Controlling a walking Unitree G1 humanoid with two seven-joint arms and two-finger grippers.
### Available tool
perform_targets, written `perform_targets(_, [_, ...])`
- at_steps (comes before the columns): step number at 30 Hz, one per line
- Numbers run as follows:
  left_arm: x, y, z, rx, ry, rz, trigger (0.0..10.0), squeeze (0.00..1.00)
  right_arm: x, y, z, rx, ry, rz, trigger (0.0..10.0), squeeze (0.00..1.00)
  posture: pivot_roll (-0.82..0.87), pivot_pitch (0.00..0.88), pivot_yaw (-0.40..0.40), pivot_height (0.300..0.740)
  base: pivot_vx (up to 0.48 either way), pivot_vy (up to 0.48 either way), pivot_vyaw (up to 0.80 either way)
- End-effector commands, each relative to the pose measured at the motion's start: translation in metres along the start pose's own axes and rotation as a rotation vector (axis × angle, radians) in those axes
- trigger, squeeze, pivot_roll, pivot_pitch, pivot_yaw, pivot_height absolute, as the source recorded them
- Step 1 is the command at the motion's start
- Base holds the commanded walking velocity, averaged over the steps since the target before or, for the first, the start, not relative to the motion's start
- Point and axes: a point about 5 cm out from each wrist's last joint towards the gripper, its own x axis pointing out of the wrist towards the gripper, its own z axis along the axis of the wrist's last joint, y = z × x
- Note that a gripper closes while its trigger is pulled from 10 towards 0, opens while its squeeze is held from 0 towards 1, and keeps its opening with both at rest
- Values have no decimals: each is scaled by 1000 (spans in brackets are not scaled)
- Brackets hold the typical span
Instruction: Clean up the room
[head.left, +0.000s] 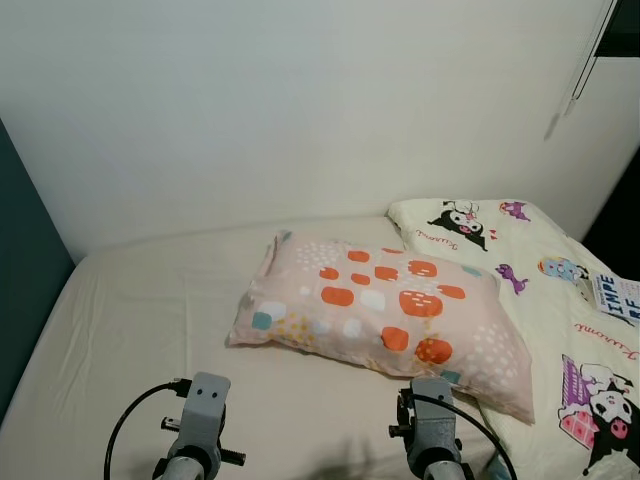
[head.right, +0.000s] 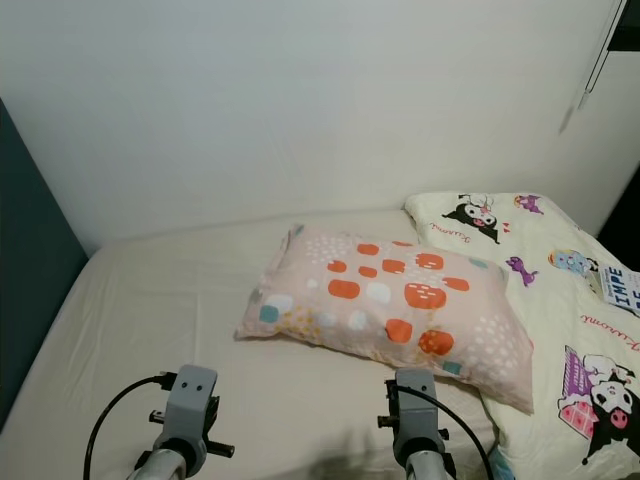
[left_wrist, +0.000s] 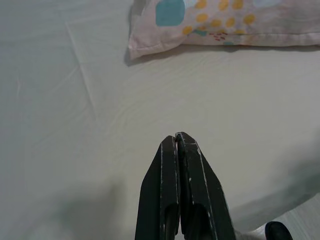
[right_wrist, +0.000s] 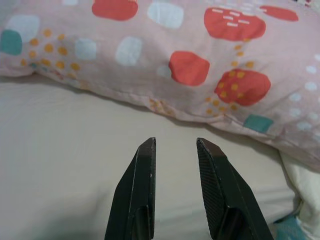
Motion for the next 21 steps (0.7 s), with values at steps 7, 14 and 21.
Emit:
perform_targets(7, [-1,2,-3,9,16,3,10000,0,0,2,1,12,-10,15,10000,0,32,113,-7,740,0,0,0])
perform_targets(14, [0,3,0,-7,1,15,10000,0,-1,6,-1,1,0,29,10000,0,32,112,-9,740,0,0,0])
perform_targets(21, [-1,3,0,-4,1,15,10000,0,0,5,-1,-35,3,23,10000,0,32,114,-9,740,0,0,0])
